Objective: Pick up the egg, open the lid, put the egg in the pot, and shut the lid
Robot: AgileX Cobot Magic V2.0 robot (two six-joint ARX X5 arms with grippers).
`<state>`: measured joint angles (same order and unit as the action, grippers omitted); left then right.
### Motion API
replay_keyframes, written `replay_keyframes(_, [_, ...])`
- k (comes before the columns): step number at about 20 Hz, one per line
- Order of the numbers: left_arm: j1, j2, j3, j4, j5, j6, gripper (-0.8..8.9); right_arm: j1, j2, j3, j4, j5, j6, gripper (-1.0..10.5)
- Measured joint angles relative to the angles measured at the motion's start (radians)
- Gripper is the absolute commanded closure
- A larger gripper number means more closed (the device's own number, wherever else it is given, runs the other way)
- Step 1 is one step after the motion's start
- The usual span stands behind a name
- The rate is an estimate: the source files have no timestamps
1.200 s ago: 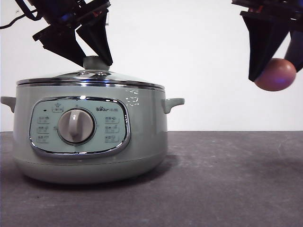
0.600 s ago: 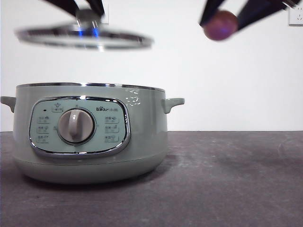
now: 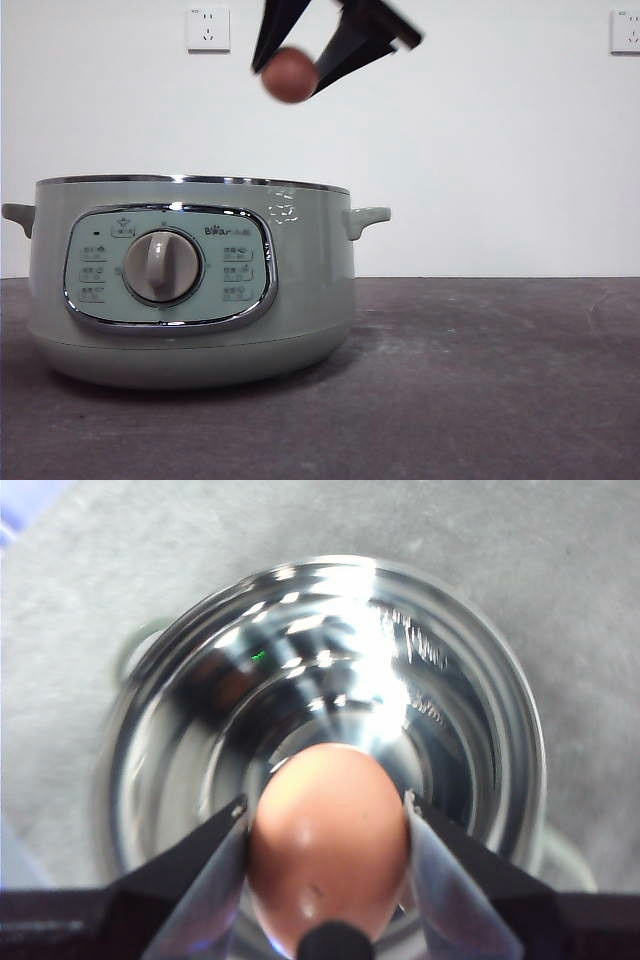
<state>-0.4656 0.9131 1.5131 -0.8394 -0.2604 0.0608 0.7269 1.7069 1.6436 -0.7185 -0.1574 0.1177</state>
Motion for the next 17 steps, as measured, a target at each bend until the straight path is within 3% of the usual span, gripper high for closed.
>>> replay_keyframes(5, [0.000, -0.092, 0.000, -0.050, -0.022, 0.000, 8.22, 0.029, 0.243, 0.197, -0.025, 0.001, -0.082, 9.6])
replay_keyframes(17, [0.000, -0.104, 0.000, -0.132, -0.019, 0.000, 8.22, 0.085, 0.453, 0.207, -0.005, 0.056, -0.175, 9.6])
